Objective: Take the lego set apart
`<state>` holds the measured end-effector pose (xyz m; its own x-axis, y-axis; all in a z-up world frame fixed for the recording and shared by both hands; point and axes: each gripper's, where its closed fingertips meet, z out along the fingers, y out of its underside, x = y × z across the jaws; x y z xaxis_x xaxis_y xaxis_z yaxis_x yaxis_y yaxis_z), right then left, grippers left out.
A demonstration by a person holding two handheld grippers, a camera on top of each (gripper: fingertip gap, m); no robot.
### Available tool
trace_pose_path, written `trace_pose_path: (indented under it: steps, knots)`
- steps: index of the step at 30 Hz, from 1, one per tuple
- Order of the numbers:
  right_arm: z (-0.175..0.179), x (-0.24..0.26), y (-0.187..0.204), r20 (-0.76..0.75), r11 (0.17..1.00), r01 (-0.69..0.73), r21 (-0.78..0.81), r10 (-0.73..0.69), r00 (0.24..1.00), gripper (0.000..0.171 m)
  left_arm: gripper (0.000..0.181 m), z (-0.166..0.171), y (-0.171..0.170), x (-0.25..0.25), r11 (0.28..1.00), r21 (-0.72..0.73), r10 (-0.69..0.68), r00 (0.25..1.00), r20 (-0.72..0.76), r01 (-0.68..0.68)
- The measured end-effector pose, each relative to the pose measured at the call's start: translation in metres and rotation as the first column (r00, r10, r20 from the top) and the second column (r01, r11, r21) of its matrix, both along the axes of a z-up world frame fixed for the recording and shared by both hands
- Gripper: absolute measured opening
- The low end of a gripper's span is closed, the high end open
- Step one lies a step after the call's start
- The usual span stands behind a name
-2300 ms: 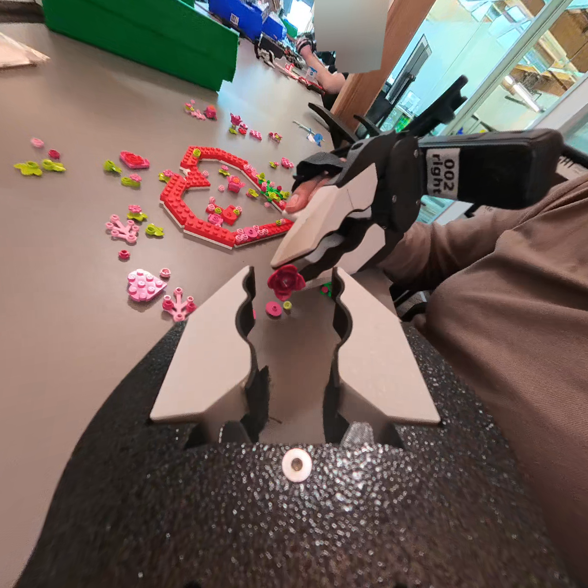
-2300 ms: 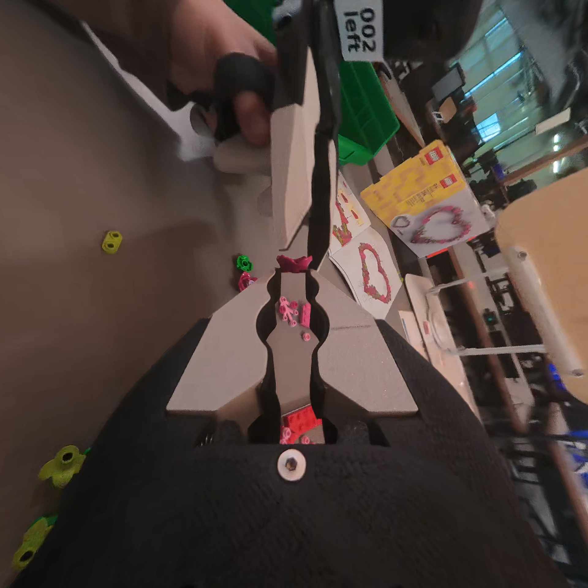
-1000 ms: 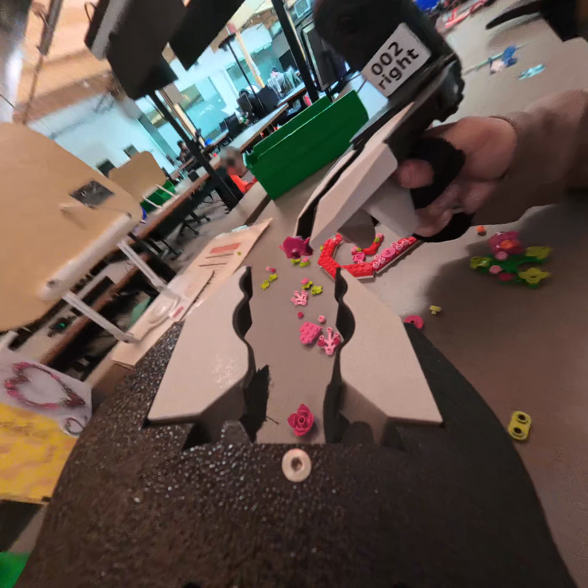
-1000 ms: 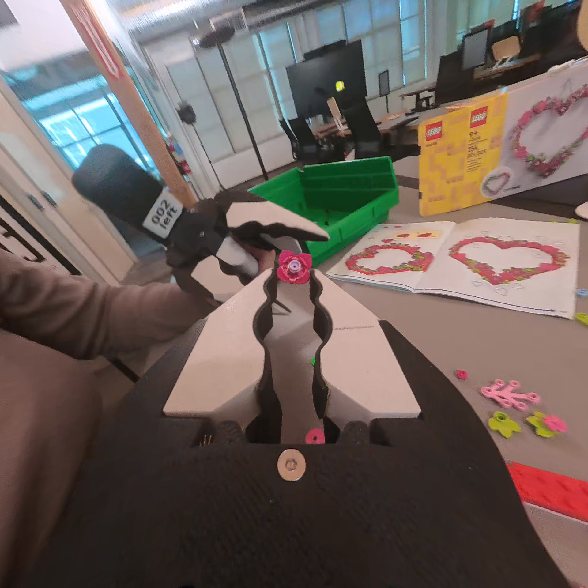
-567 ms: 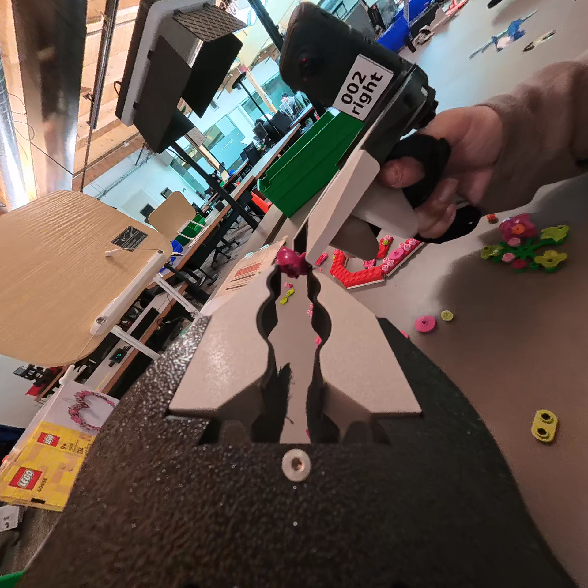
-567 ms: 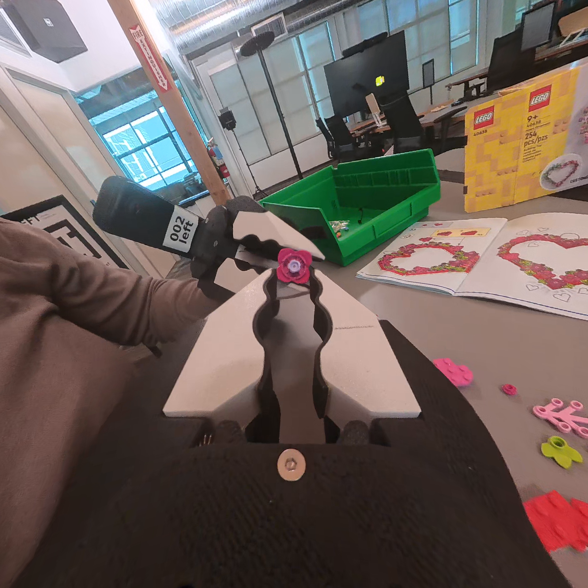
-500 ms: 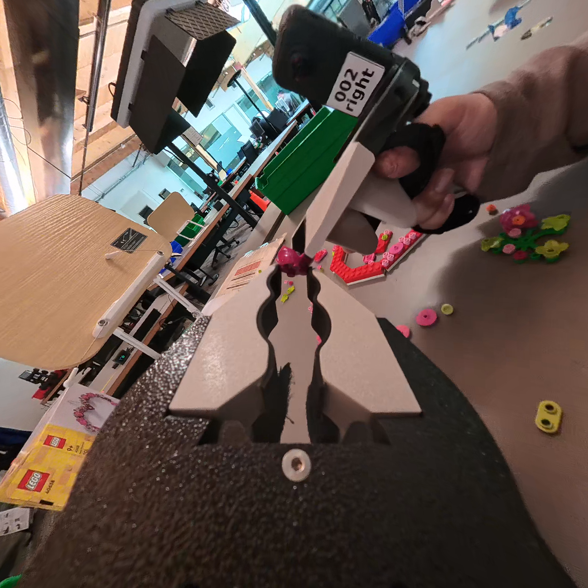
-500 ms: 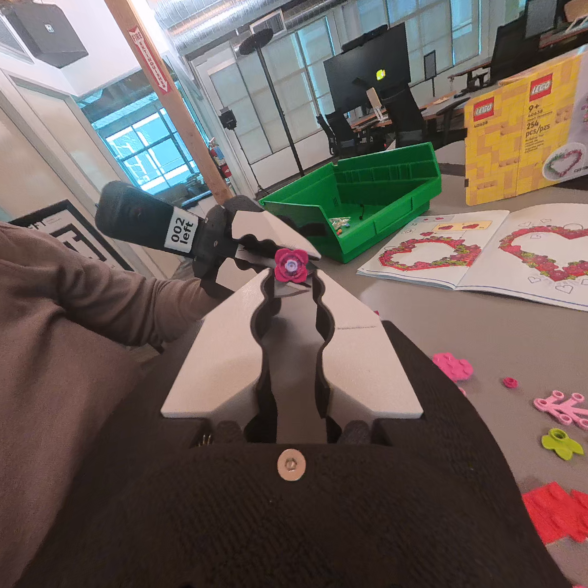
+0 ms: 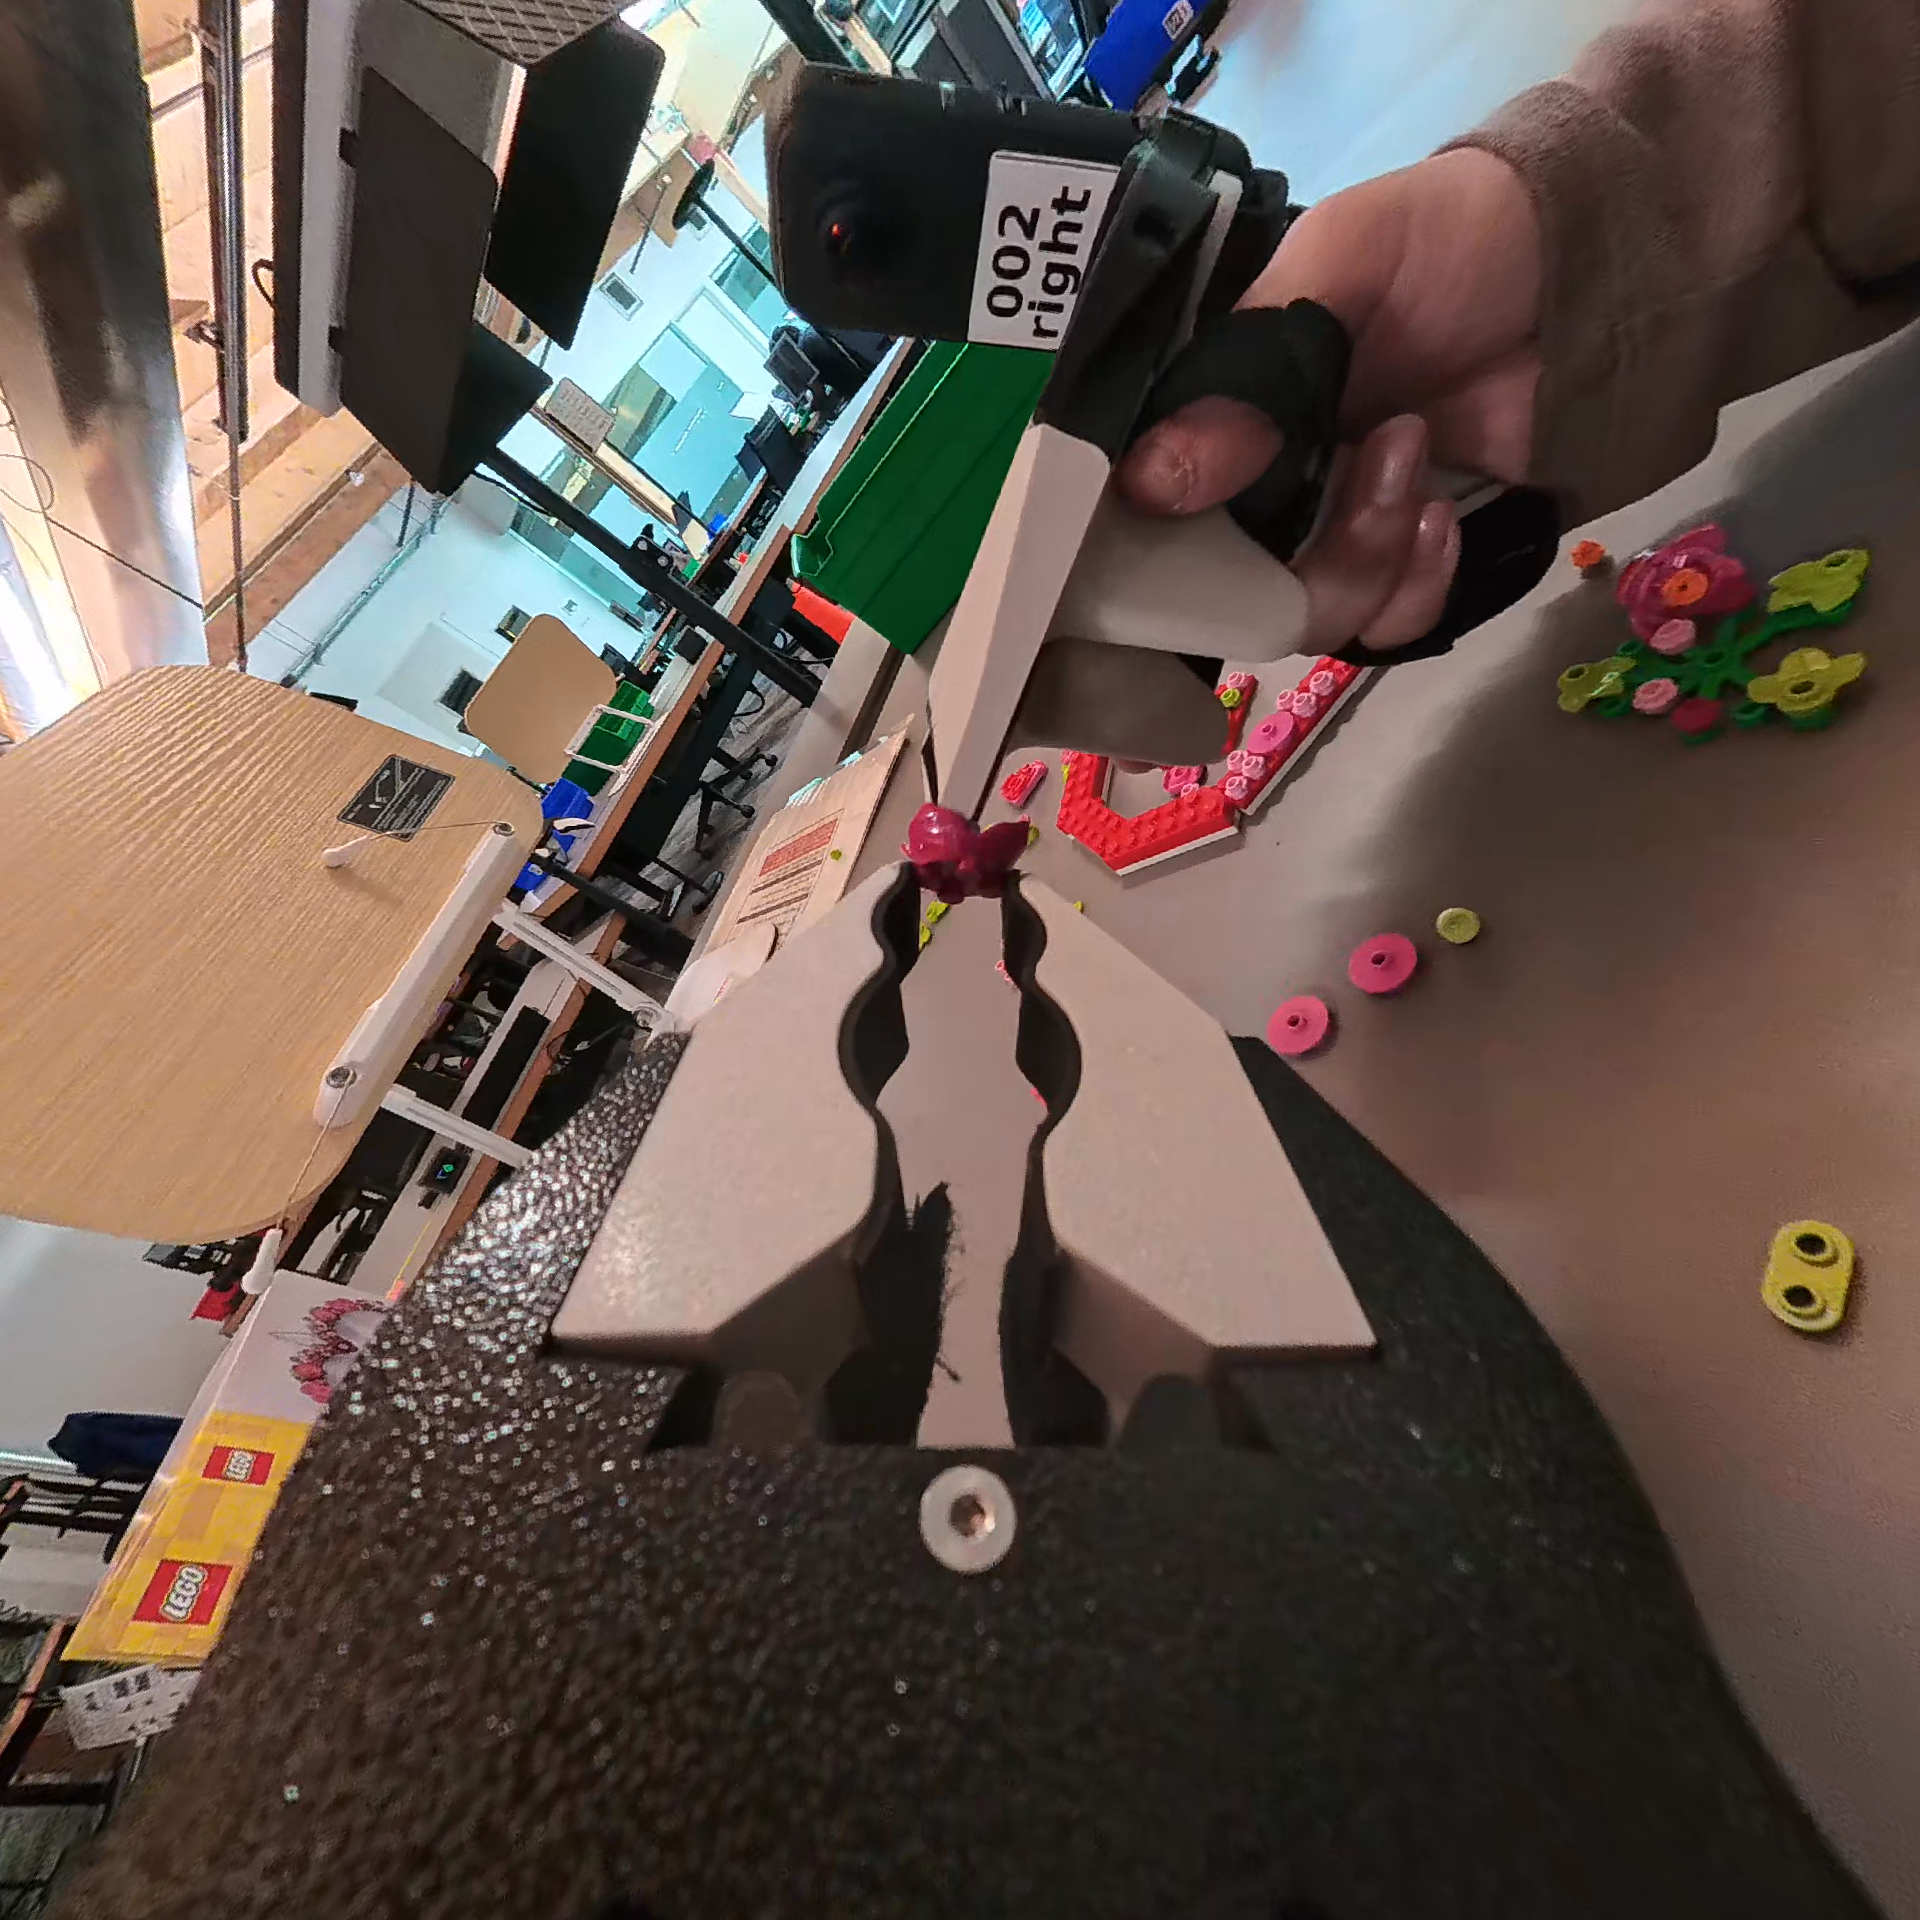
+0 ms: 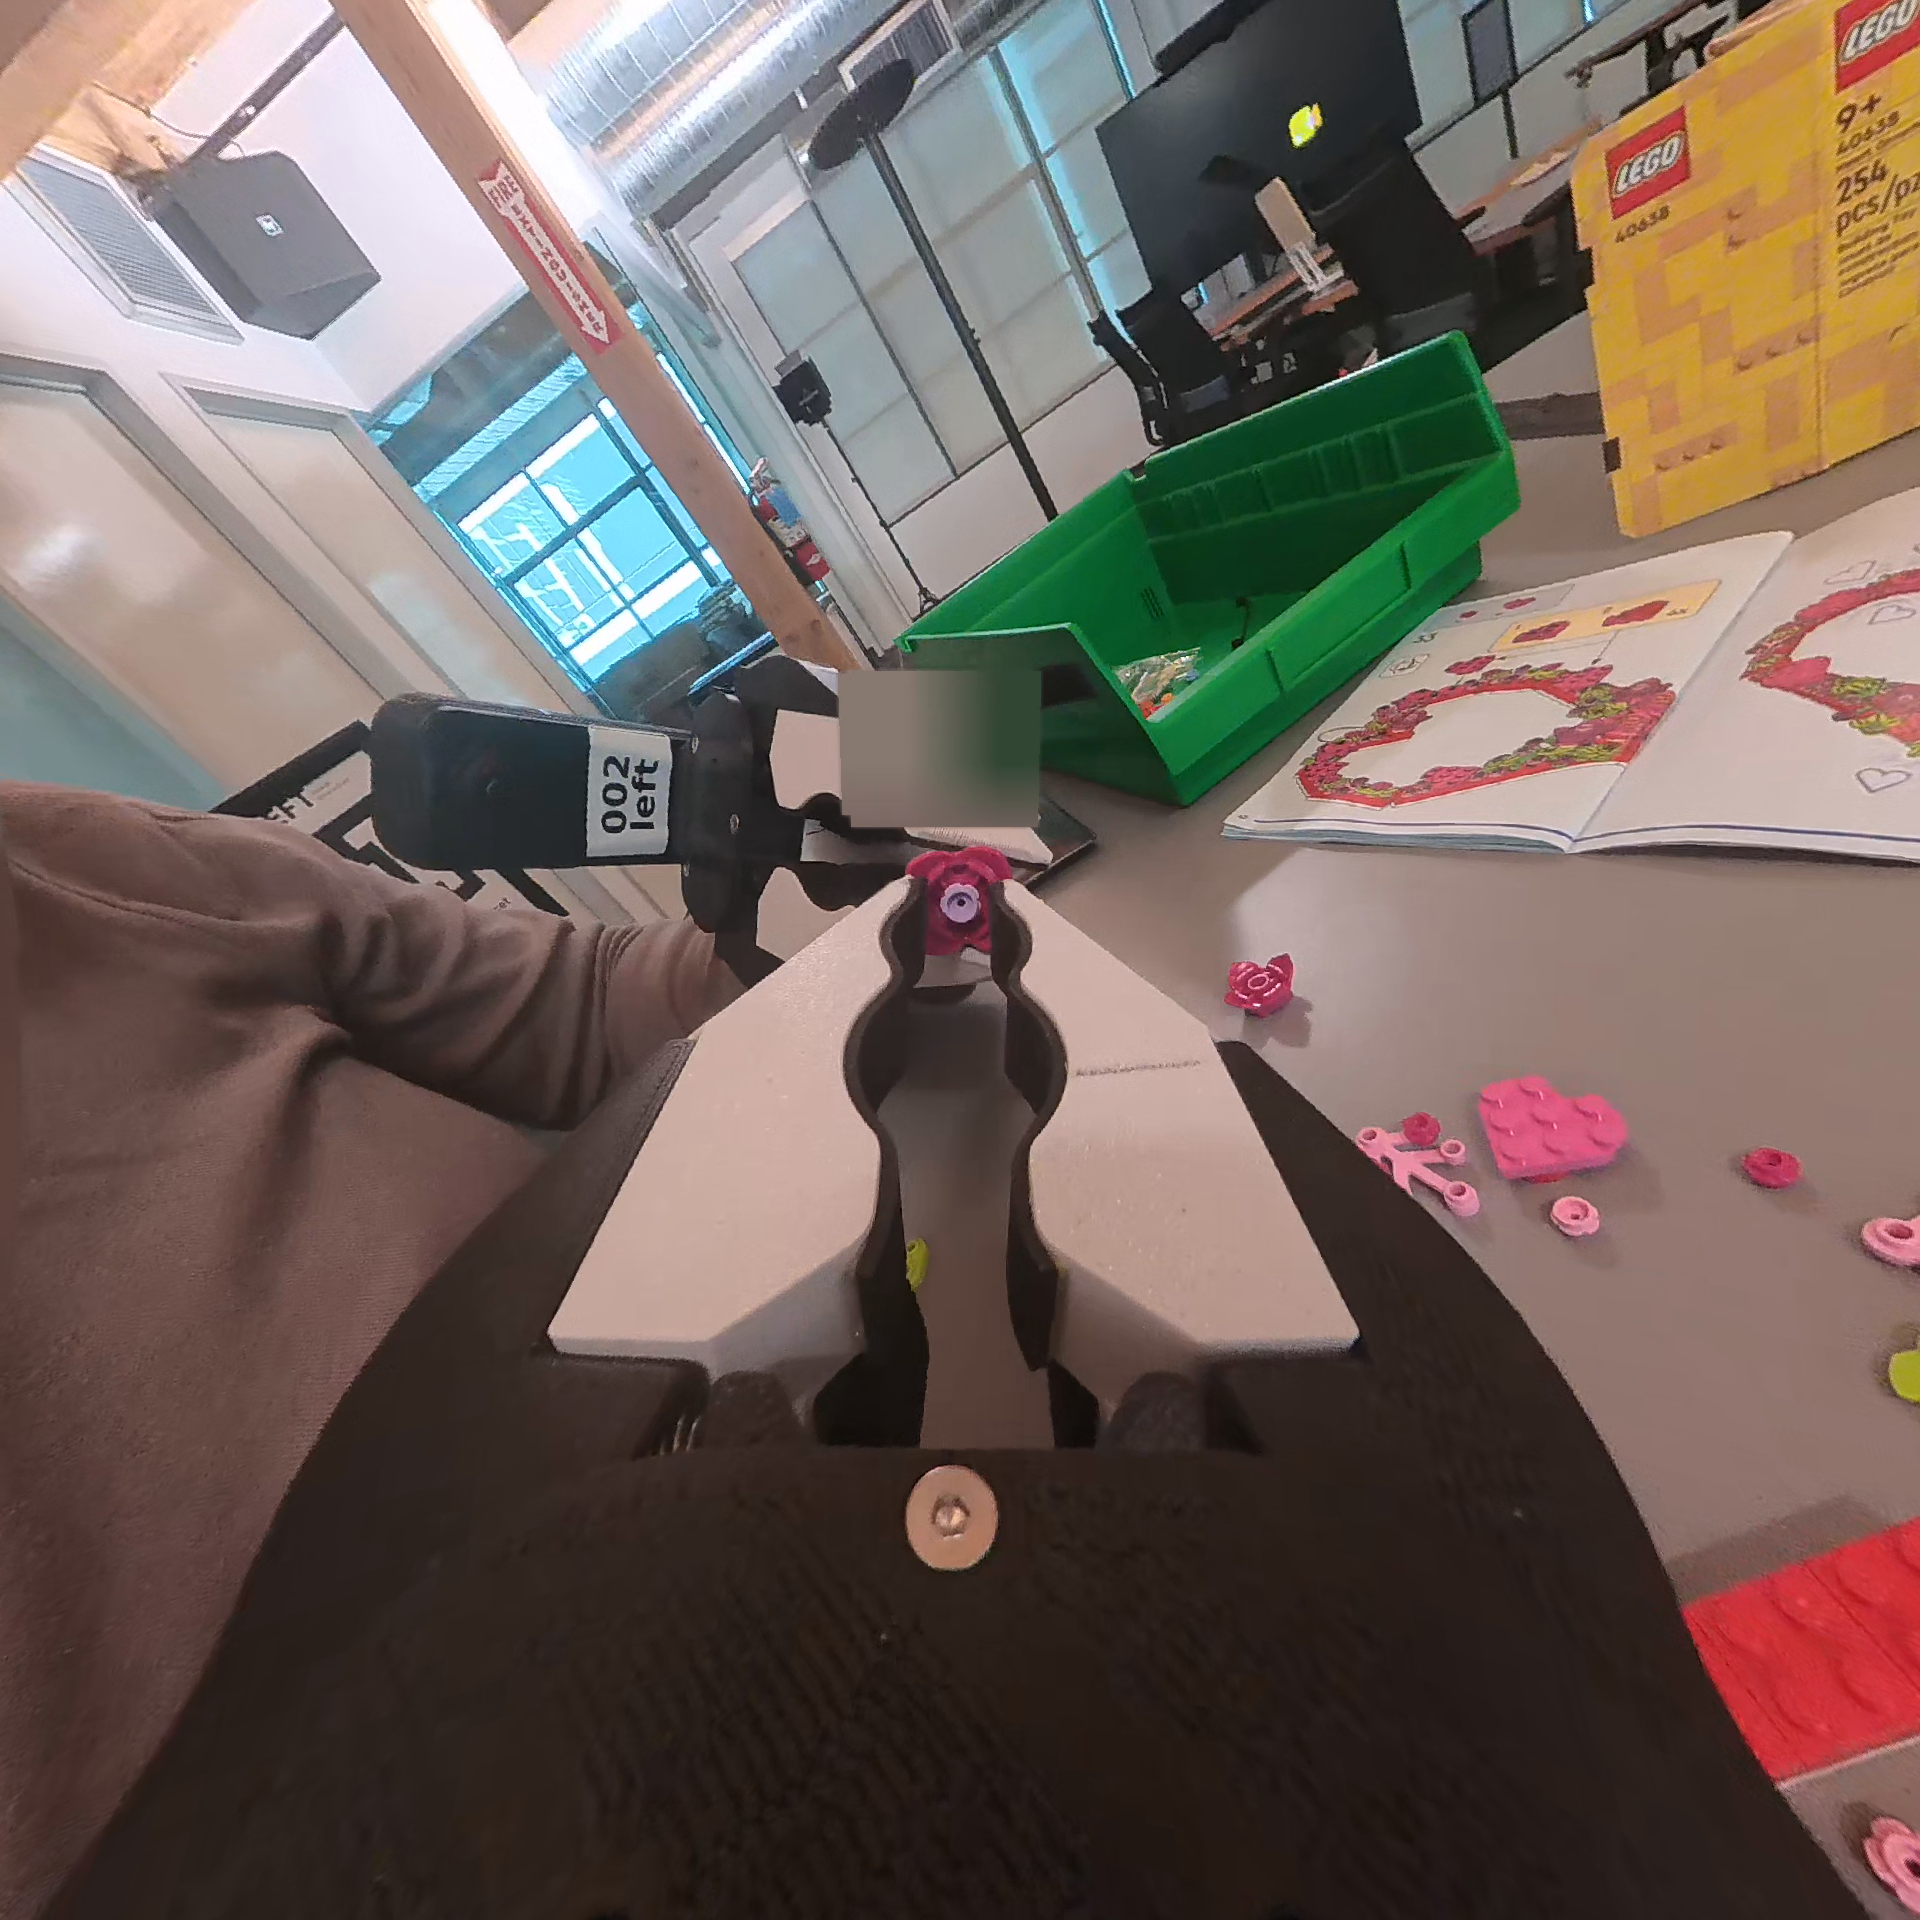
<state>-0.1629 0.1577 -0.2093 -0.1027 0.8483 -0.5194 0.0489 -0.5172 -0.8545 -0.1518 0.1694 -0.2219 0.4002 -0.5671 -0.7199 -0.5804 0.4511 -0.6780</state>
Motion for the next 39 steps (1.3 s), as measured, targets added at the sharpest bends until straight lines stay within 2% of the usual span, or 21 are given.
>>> trace_pose_path:
  steps: [10, 14, 17, 24, 26, 30, 35, 39]
  knots:
    - [0.000, 0.004, -0.002, 0.037, 0.996, 0.005, 0.094, -0.008, 0.999, 0.004, 0.015, 0.000, -0.005, 0.005, 0.995, -0.073, -0.062, 0.996, 0.066, 0.067]
    - [-0.001, 0.005, -0.004, 0.046, 0.996, -0.009, 0.093, 0.005, 0.999, 0.004, 0.041, 0.004, -0.013, 0.011, 0.990, -0.080, -0.112, 0.989, 0.094, 0.120]
    - [-0.004, 0.002, -0.010, 0.066, 0.994, -0.033, 0.105, 0.026, 0.997, 0.004, 0.020, 0.001, -0.012, 0.012, 0.993, -0.059, -0.098, 0.993, 0.068, 0.102]
    - [-0.010, 0.004, -0.011, 0.111, 0.989, -0.050, 0.138, 0.035, 0.993, 0.002, 0.019, -0.005, -0.015, 0.012, 0.994, -0.043, -0.105, 0.994, -0.031, 0.104]
    - [-0.009, 0.014, -0.001, 0.111, 0.990, -0.014, 0.143, -0.002, 0.994, 0.000, 0.019, -0.001, -0.008, -0.002, 0.999, -0.004, -0.046, 0.998, -0.049, 0.046]
    - [-0.011, 0.035, 0.020, 0.129, 0.990, 0.051, 0.134, -0.069, 0.989, 0.000, 0.019, 0.017, 0.005, -0.036, 0.997, -0.073, 0.021, 0.998, 0.060, -0.016]
    - [-0.008, 0.011, -0.004, 0.099, 0.990, -0.023, 0.143, 0.009, 0.995, 0.000, 0.019, 0.014, -0.006, -0.023, 0.999, -0.004, -0.045, 0.999, -0.003, 0.045]
    - [-0.003, -0.001, -0.015, 0.066, 0.980, -0.035, 0.194, 0.022, 0.998, 0.010, 0.019, 0.010, -0.016, -0.009, 0.995, 0.021, -0.100, 0.994, -0.034, 0.101]
